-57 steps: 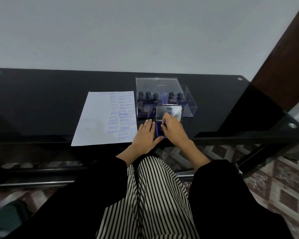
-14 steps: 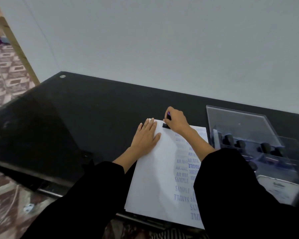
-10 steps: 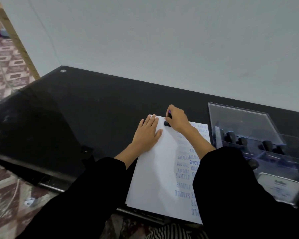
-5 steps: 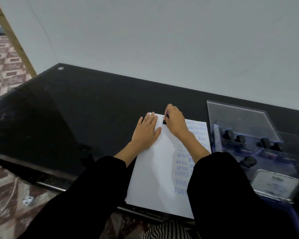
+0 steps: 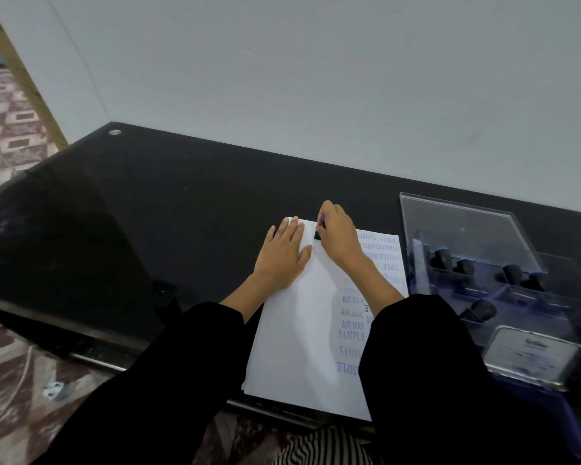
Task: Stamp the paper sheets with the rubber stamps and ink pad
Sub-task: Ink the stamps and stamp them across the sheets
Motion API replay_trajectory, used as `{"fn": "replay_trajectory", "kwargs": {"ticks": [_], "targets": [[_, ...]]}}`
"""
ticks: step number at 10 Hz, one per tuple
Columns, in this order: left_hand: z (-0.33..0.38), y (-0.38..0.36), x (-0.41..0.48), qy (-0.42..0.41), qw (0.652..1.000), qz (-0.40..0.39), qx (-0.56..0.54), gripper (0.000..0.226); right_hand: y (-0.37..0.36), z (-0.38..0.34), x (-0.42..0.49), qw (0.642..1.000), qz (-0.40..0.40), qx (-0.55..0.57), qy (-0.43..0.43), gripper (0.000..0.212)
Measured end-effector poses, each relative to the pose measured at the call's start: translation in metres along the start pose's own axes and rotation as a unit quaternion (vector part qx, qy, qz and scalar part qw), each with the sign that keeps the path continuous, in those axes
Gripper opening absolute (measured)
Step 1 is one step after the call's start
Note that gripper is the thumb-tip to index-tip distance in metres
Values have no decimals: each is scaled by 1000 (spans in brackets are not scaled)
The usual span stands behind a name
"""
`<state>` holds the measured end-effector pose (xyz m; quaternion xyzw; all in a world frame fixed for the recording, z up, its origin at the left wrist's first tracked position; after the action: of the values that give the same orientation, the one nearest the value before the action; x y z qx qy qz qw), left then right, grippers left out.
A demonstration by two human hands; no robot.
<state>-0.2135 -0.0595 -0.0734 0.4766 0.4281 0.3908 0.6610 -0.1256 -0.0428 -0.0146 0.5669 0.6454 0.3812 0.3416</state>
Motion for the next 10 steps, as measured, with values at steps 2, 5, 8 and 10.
{"fn": "replay_trajectory", "kwargs": {"ticks": [2,5,8,10], "targets": [[0,1,-1,-1,1000,0,0,57,-2,1,0,1000,4,5,0,9],[0,0,1,-1,1000,-2,2,57,-1,5,10,1000,-24,14,-10,15],[0,-1,1,0,1000,-2,5,58,-1,2,4,1000,-2,-7,-6,15],[0,-1,1,-3,1000,2,-3,57,-1,6,10,1000,-19,8,-13,15]]}}
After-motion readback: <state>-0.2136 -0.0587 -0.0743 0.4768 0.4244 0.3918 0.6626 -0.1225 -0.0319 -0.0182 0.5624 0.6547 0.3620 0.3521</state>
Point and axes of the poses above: each hand's wrist, its own x-axis towards the middle knuckle, its own y-axis out of the back of the hand, z = x × y, the point moved 10 cm from there along x, towards the middle knuckle, and after that the axes turned 13 degrees about -z, right-handed, at the moved point
